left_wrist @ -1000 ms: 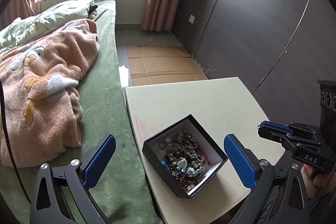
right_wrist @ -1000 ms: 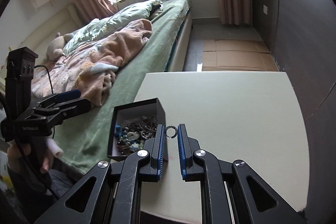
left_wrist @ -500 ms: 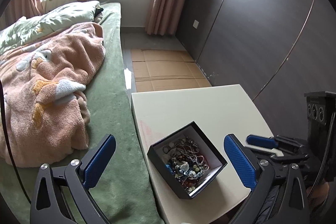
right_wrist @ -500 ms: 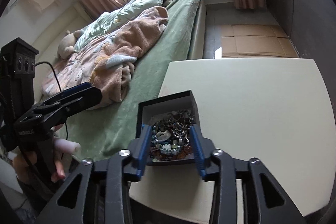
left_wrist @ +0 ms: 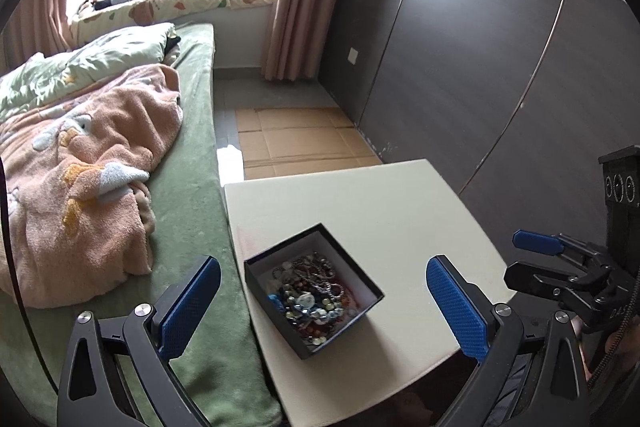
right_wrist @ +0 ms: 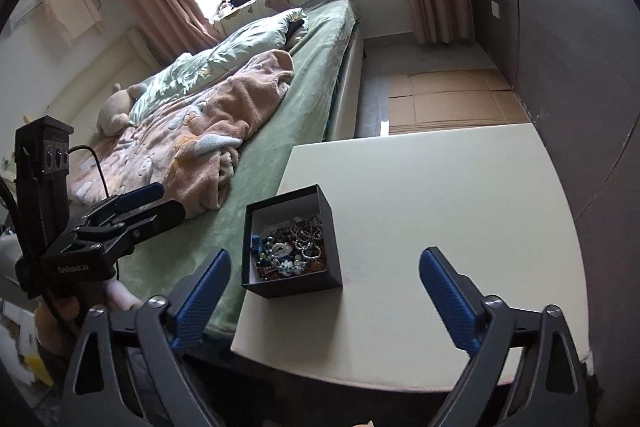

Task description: Organize jewelry

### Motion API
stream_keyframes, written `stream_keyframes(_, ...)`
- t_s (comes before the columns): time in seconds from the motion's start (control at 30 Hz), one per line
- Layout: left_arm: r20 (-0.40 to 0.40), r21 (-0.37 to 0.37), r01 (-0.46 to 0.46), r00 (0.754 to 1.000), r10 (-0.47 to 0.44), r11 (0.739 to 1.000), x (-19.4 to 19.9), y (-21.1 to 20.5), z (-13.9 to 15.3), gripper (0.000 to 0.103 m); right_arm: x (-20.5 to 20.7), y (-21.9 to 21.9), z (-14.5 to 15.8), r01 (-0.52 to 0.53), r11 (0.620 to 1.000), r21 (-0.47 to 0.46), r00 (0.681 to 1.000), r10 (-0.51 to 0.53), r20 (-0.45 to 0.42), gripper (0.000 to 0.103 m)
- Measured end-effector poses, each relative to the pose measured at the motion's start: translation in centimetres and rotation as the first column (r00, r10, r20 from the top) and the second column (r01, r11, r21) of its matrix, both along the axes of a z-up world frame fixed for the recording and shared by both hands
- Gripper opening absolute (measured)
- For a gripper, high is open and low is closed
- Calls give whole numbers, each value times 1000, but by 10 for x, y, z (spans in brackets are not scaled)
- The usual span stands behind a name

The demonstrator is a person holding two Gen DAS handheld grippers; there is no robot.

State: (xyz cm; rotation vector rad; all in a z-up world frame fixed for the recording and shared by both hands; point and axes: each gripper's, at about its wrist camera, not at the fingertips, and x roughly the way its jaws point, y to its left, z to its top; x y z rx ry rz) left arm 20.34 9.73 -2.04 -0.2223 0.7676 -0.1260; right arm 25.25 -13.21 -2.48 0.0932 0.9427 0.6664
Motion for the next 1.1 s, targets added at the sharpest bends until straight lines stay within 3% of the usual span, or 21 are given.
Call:
stream_keyframes(0.23,73,7,-28,997,28,1000,-30,-23,16,103,-17,-32,15,60,998,-20,997,-59,41,103)
stream_keyframes(0.53,115,-60,-43,992,49,997,-72,-38,18,103,-50,-90,22,151,988,-12,986,-150,79,103)
stream_keyframes(0.87,165,-15,-83,983,84,996,-125,-60,1,103,-96,-111,10,142,989,-39,982,-136,131,103)
stream_keyframes(1.1,168,40,-98,982,90,994,-137,-70,-6,103,-121,-125,14,186,982,-42,968,-175,179,103)
